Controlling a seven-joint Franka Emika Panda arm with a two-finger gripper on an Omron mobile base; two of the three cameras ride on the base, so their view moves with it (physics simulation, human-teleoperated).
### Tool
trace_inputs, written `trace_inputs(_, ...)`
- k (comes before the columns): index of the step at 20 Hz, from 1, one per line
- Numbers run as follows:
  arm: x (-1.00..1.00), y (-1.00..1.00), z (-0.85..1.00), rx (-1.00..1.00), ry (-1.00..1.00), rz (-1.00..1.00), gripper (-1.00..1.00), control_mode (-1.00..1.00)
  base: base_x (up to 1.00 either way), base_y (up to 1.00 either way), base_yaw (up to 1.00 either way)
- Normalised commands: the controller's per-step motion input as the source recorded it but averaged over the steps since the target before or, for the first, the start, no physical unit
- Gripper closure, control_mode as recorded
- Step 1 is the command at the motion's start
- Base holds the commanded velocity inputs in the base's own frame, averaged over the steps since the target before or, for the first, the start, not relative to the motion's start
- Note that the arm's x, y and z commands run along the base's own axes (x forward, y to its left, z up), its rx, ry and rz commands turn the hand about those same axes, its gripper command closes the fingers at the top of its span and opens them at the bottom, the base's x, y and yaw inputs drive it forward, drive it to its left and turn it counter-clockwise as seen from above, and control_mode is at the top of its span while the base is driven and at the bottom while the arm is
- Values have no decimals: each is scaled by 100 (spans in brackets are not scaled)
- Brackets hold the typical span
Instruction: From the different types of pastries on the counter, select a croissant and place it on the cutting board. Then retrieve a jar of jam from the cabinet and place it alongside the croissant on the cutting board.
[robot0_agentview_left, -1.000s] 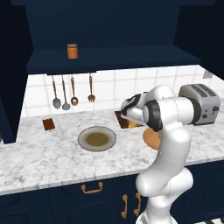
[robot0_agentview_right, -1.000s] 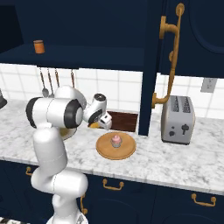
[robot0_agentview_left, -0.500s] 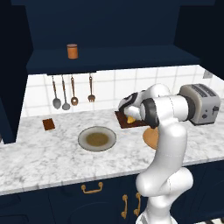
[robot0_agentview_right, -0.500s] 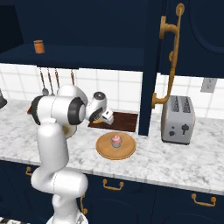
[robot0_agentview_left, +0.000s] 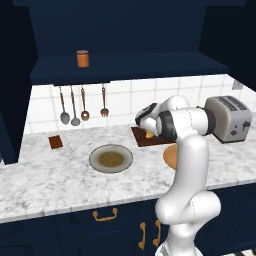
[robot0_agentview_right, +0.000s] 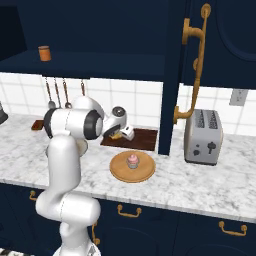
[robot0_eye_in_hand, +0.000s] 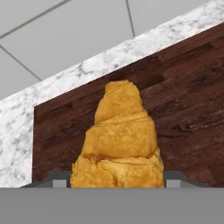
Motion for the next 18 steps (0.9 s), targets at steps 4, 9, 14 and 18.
trace_inputs(4, 25, 0, 5, 0, 1, -1, 100, -100, 0, 0, 0)
trace_inputs(9, 36, 0, 0, 0, 0, 0, 100, -100, 0, 0, 0)
trace_inputs(14, 8, 0, 0, 0, 3, 0, -100, -100, 0, 0, 0)
trace_inputs(18, 3, 0, 0, 0, 0, 0, -100, -100, 0, 0, 0)
